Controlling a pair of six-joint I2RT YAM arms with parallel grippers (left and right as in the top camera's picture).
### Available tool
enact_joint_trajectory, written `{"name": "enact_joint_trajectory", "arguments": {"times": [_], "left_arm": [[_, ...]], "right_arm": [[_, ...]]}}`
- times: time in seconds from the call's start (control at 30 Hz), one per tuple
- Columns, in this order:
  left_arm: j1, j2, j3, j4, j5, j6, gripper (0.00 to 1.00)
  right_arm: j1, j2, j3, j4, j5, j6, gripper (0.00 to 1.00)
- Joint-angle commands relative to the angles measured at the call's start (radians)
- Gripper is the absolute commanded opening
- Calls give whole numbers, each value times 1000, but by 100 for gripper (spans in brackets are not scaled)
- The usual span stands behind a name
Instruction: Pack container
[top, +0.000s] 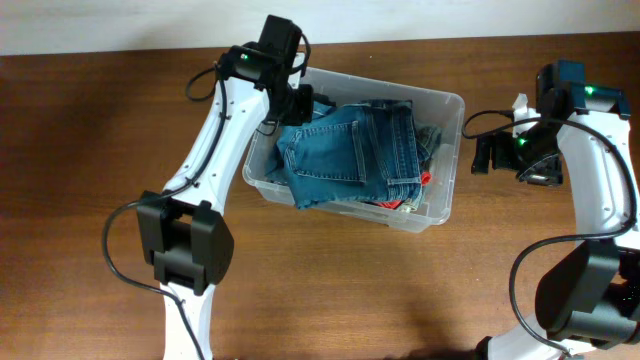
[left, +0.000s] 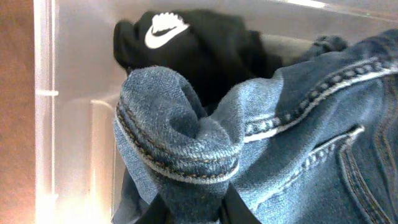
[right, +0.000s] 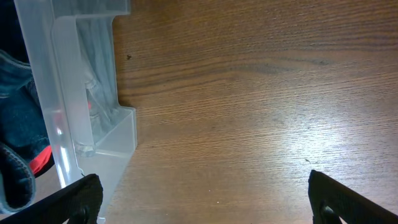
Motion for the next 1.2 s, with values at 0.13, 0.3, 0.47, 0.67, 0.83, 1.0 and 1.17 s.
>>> {"name": "enact_joint_trajectory", "arguments": {"times": [0.13,0.3,0.47,0.67,0.83,1.0,1.17], "left_arm": [[-85,-168,3,96,-11,224,0],[-104,-165,1,145,-17,446,0],[-104,-129,1,177,-90,451,0],[-104,-31,1,179,-90,451,43],[-102,-11,2,180,-377,377,76],[-105,-18,2,144,-421,348,82],[-105,-74,2,128,-569,193,83]], "right_arm": [[5,-19,16,0,8,1,98],[5,-19,16,0,8,1,98],[5,-19,16,0,8,1,98],[5,-19,16,0,8,1,98],[5,-19,16,0,8,1,98],[5,-19,16,0,8,1,98],[5,-19,16,0,8,1,98]]}}
